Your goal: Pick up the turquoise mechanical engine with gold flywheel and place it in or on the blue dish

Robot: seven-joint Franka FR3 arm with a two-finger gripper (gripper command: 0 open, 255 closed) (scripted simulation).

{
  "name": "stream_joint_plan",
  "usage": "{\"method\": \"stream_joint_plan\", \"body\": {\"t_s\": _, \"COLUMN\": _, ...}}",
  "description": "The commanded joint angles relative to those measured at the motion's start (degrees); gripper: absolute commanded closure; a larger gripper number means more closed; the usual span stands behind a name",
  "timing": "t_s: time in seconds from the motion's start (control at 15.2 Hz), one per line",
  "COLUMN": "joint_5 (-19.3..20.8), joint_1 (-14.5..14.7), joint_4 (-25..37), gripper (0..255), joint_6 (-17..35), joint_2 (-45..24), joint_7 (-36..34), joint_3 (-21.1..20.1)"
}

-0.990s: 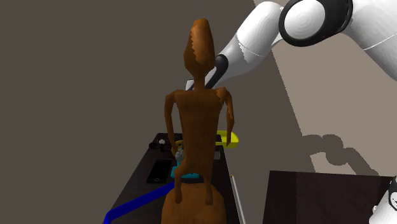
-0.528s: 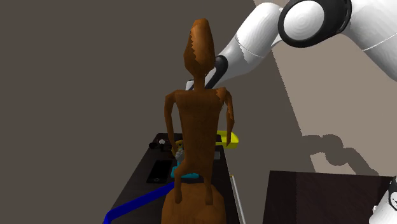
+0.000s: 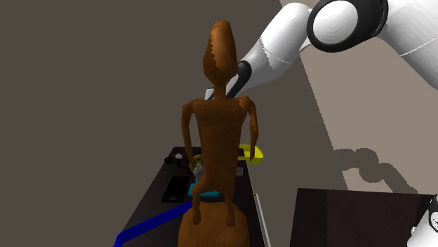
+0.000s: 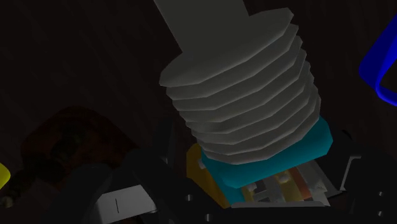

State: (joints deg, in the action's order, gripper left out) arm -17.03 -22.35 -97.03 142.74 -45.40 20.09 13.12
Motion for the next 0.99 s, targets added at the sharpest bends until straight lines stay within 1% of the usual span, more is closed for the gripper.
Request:
{"method": "stream_joint_plan", "body": {"t_s": 0.0, "joint_5": -0.01, "joint_1": -0.02, "joint_4": 0.01, "gripper": 255, "joint_6": -0.01, "joint_2": -0.07, "joint_7": 0.01, "joint_3": -0.02}}
{"method": "stream_joint_plan", "body": {"t_s": 0.92, "joint_5": 2.19, "joint_1": 1.52, "joint_4": -1.71, "gripper": 255, "joint_6": -6.33, "joint_2": 7.97, "joint_7": -1.43, "joint_3": 2.12}}
